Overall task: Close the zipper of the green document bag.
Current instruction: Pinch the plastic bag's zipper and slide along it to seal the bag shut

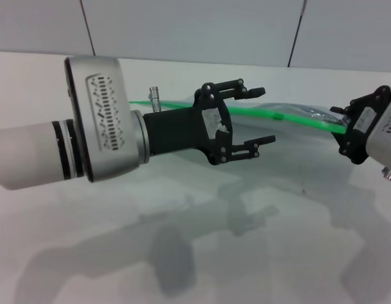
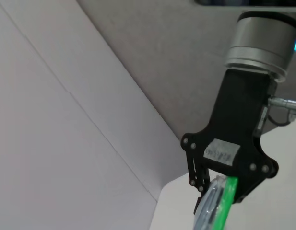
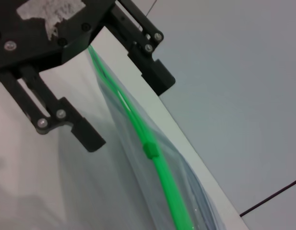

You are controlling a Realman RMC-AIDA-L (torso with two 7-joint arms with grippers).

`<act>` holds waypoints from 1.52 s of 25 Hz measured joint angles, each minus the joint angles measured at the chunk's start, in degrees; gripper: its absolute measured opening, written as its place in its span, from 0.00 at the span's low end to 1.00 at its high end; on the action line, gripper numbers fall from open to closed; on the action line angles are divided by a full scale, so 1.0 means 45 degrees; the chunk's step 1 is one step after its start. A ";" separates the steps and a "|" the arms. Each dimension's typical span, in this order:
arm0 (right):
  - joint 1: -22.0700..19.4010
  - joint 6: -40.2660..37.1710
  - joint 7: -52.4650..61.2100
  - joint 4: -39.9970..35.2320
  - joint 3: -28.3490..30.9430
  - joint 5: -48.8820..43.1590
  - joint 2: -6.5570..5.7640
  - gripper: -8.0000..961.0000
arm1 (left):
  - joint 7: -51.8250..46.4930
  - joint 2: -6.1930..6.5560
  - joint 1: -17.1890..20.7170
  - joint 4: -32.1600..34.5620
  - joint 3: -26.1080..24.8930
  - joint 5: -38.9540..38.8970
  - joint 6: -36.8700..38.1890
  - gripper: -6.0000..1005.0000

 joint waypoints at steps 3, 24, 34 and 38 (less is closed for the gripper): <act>-0.0012 0.0002 0.0048 -0.0165 -0.0032 0.0004 0.0003 0.08 | 0.0748 -0.0028 0.0081 0.0117 -0.0026 -0.0239 -0.0041 0.69; -0.0085 0.0169 0.0124 -0.0743 -0.0341 -0.0112 0.0023 0.08 | 0.3722 -0.0030 -0.1045 0.2901 -0.0270 -0.1792 -0.1199 0.61; -0.0166 0.0203 0.0160 -0.0938 -0.0584 -0.0120 0.0023 0.08 | 0.4132 -0.0031 -0.1076 0.2906 -0.0241 -0.1855 -0.1218 0.53; -0.0179 0.0327 0.0174 -0.0994 -0.0626 -0.0134 0.0023 0.08 | 0.4249 -0.0034 -0.1066 0.2830 -0.0223 -0.1877 -0.1218 0.50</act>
